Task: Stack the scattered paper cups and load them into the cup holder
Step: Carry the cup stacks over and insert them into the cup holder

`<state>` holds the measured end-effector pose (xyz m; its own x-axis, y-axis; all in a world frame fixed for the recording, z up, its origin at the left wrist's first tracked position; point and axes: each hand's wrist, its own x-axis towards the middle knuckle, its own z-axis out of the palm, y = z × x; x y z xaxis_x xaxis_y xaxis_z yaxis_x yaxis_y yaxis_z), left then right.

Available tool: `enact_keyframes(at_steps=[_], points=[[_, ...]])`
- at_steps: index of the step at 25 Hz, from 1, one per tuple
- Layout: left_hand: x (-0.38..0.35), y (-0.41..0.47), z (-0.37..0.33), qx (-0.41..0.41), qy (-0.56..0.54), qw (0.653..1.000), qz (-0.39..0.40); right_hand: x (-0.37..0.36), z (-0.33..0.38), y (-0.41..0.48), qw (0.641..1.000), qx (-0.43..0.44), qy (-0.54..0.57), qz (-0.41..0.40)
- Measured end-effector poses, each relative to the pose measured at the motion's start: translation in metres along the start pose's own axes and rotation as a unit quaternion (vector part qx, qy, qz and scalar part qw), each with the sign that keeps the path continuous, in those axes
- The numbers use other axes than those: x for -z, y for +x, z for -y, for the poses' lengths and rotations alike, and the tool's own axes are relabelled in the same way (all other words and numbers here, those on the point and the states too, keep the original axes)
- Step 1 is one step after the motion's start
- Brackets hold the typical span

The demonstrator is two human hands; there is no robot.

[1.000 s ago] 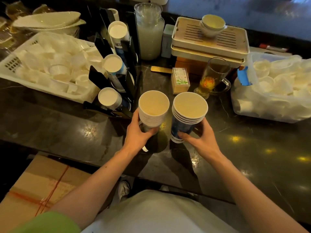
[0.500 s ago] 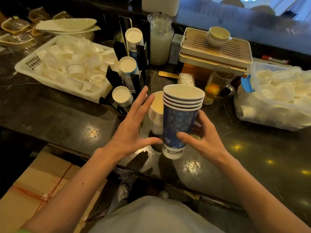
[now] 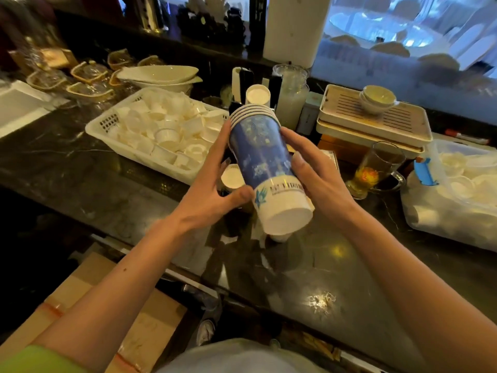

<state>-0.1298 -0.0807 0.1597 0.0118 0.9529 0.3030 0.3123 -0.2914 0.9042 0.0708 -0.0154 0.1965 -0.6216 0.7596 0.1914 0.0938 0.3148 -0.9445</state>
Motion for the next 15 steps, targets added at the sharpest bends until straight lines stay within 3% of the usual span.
enact_keyframes(at_steps=[4,7,9,13,15], points=[[0.018,0.015,-0.009,0.005,-0.055,0.997,-0.046,0.005,0.004,0.032,0.992,-0.028,0.104,0.058],[0.031,0.040,-0.017,0.025,-0.032,0.996,-0.081,0.009,0.013,0.055,0.986,-0.057,0.145,0.061],[0.039,0.062,-0.018,0.048,-0.006,0.993,-0.106,0.010,0.021,0.068,0.991,-0.060,0.107,0.051],[0.046,0.095,-0.028,0.070,-0.040,0.994,-0.069,0.011,0.031,0.095,0.996,-0.074,-0.041,0.003],[0.046,0.108,-0.033,0.088,-0.057,0.993,-0.051,0.008,0.035,0.107,0.992,-0.108,-0.043,-0.040]])
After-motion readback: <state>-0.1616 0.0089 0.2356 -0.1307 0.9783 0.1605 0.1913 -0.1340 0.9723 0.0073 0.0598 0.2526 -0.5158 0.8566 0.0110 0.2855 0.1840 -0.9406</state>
